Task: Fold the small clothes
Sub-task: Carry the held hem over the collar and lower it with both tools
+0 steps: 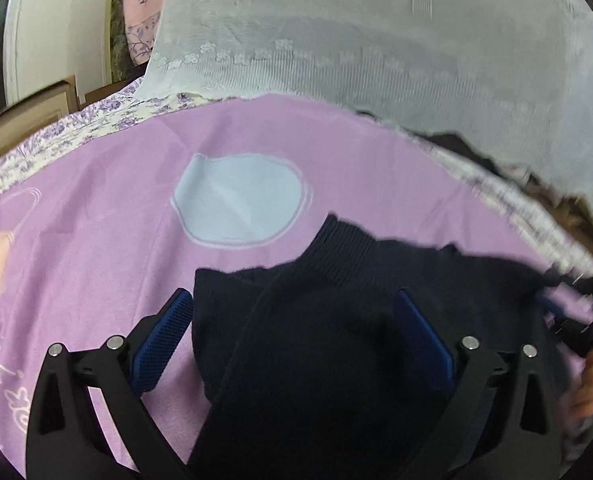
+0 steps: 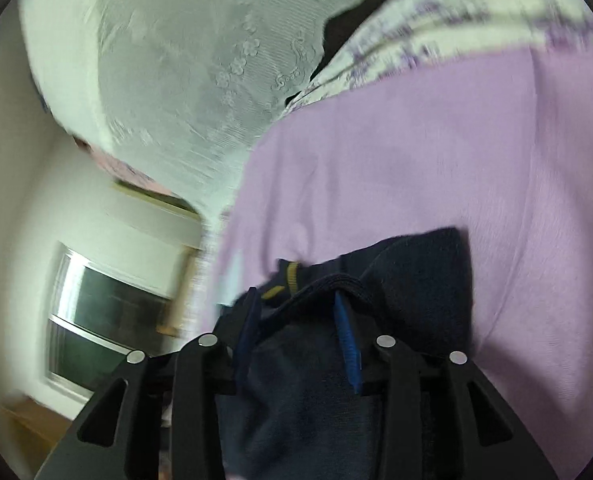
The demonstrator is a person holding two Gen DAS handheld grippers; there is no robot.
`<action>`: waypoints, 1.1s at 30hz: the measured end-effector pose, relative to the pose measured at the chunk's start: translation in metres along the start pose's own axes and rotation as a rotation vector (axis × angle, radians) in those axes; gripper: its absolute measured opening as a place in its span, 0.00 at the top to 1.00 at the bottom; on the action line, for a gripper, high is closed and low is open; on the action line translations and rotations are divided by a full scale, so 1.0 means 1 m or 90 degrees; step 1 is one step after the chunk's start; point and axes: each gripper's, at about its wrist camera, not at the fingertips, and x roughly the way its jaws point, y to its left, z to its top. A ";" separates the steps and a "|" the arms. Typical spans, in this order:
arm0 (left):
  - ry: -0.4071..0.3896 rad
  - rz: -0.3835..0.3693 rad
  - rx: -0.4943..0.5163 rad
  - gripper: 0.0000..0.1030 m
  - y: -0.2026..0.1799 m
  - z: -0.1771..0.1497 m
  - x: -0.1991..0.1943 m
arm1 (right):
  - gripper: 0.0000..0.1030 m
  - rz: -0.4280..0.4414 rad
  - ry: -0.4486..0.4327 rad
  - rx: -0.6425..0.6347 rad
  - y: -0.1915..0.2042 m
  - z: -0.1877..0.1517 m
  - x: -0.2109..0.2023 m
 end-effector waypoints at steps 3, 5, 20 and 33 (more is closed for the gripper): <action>0.054 0.019 -0.009 0.05 0.006 -0.004 0.020 | 0.42 -0.019 -0.021 -0.036 0.014 0.002 -0.013; 0.086 0.023 -0.026 0.05 0.014 -0.006 0.030 | 0.41 -0.008 -0.032 -0.049 0.022 0.005 -0.021; 0.118 0.040 -0.065 0.04 0.030 -0.011 0.039 | 0.90 -0.357 -0.039 -0.188 0.014 0.020 0.045; 0.074 0.082 0.072 0.04 -0.010 -0.020 0.023 | 0.67 -0.326 0.041 -0.415 0.076 -0.051 0.066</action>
